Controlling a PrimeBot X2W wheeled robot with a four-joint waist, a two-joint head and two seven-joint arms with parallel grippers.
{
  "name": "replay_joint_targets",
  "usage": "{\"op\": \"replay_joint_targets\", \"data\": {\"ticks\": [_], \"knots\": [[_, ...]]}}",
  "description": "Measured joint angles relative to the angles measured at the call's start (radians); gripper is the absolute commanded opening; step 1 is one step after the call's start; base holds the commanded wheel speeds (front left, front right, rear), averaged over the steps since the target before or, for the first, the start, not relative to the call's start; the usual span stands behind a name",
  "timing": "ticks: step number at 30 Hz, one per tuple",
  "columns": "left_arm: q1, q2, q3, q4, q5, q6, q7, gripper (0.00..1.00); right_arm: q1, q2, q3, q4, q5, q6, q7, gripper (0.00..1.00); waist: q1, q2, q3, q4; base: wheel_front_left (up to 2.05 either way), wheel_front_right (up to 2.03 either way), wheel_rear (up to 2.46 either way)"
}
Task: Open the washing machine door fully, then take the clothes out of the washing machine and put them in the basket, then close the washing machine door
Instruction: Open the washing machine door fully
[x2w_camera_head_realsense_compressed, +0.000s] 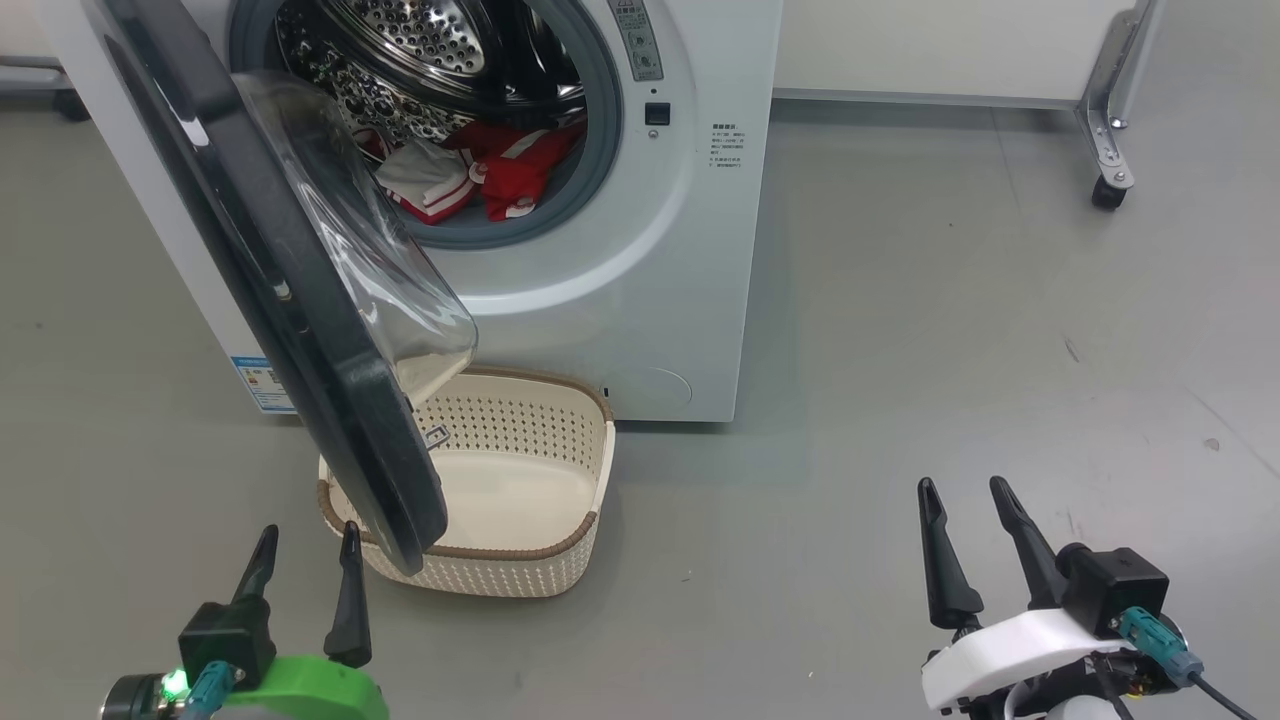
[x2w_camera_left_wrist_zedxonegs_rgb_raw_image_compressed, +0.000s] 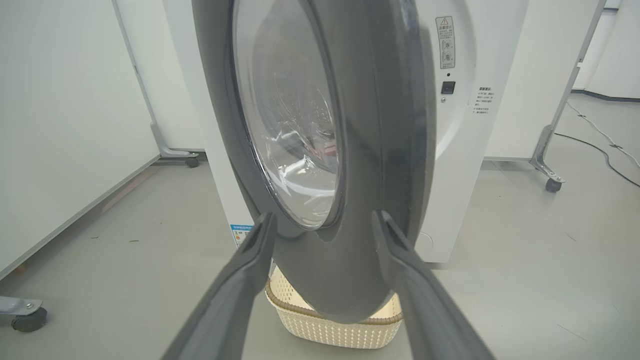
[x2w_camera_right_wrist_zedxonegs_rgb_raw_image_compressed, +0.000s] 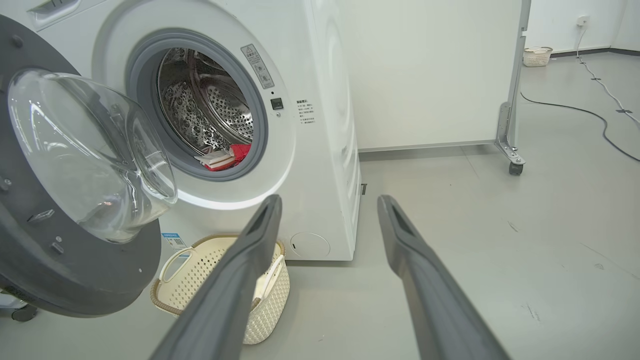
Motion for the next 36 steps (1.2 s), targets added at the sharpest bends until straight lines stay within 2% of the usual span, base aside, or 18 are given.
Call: {"op": "replay_joint_targets", "data": {"ticks": [36], "knots": [[0.000, -0.006, 0.002, 0.002, 0.018, -0.008, 0.000, 1.00, 0.028, 0.037, -0.048, -0.004, -0.046, 0.028, 0.000, 1.00, 0.0000, 0.0000, 0.000, 0.005, 0.00, 0.00, 0.00]]}}
